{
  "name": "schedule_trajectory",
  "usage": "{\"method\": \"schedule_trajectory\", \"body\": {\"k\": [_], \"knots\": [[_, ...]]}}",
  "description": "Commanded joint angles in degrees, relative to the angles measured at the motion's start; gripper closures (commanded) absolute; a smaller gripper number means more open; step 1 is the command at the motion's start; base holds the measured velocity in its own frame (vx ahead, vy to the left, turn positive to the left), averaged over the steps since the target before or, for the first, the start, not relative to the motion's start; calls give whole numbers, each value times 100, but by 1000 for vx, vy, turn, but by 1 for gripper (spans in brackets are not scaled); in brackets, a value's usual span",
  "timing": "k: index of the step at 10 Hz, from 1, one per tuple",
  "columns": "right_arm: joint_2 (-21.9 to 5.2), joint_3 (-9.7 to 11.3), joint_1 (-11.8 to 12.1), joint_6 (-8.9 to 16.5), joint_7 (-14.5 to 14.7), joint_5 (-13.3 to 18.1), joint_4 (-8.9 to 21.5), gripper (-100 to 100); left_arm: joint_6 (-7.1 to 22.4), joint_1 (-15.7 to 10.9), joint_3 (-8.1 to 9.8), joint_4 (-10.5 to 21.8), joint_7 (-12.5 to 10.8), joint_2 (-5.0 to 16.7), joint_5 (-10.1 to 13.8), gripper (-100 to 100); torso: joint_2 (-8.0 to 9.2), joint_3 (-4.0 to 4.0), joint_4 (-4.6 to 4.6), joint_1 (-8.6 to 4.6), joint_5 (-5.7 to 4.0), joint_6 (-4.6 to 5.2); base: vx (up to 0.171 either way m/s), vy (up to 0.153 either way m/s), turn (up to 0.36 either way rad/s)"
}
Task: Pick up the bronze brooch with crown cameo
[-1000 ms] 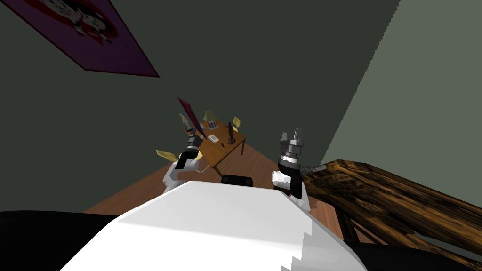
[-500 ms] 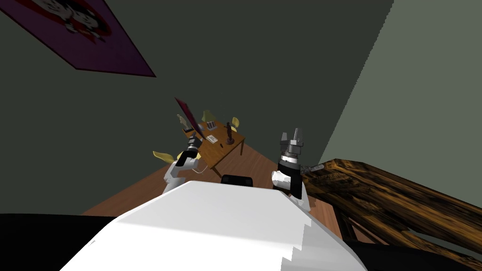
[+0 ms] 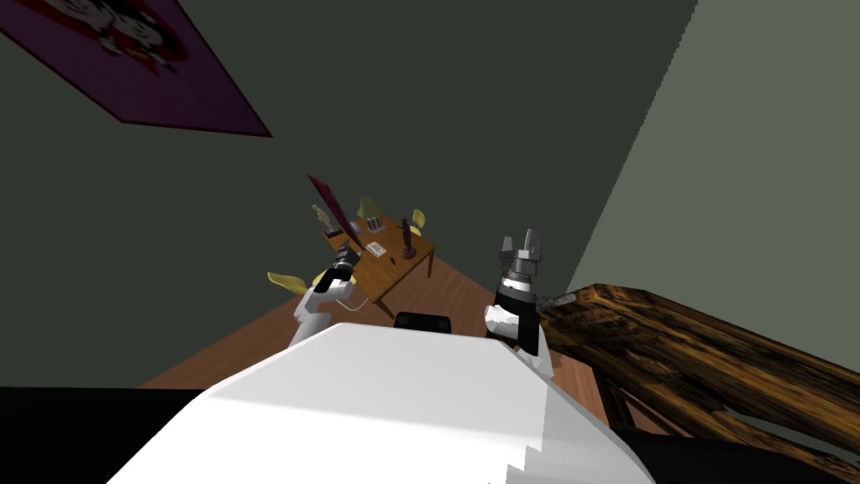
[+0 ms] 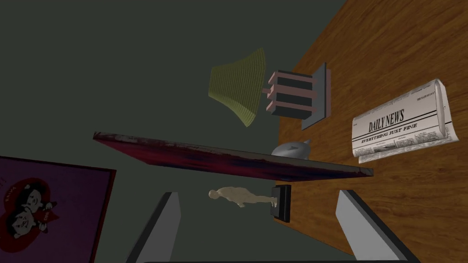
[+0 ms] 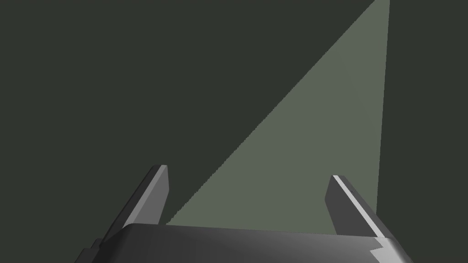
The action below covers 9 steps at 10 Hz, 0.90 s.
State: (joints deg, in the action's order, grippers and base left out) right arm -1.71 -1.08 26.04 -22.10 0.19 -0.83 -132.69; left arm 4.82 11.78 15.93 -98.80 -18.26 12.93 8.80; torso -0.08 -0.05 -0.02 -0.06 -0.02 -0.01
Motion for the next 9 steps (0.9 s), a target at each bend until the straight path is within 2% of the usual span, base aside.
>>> {"method": "schedule_trajectory", "body": {"k": [1,2,3,4,5,7,8,9], "knots": [[0,0,0,0,0,0,0,0,233,-120,72,286,-100,40,134,-100,0,0,0,0,0,0,20,-28,-24],[0,0,0,0,0,0,0,0,368,-231,128,486,-181,74,258,-100,-1,0,0,-2,0,0,34,-50,-29],[0,0,0,0,0,0,0,0,454,-231,128,564,-181,74,258,-100,-5,-3,-1,-10,-2,1,30,-36,-7],[0,0,0,0,0,0,0,0,655,-343,177,788,-261,109,387,-100,-4,-3,-1,-8,-1,0,34,-34,-16],[0,0,0,0,0,0,0,0,669,-343,177,818,-261,109,387,-100,-5,-3,-1,-6,-1,0,29,-25,-7],[0,0,0,0,0,0,0,0,1017,-565,254,1222,-417,183,661,-100,-6,-3,-1,-4,-1,0,47,-37,-23],[0,0,0,0,0,0,0,0,1076,-565,254,1330,-417,183,661,-100,-13,-7,-2,-9,-2,1,43,-41,-5],[0,0,0,0,0,0,0,0,1268,-675,284,1561,-493,222,802,-100,-11,-6,-3,-9,-2,1,39,-45,-13]]}}
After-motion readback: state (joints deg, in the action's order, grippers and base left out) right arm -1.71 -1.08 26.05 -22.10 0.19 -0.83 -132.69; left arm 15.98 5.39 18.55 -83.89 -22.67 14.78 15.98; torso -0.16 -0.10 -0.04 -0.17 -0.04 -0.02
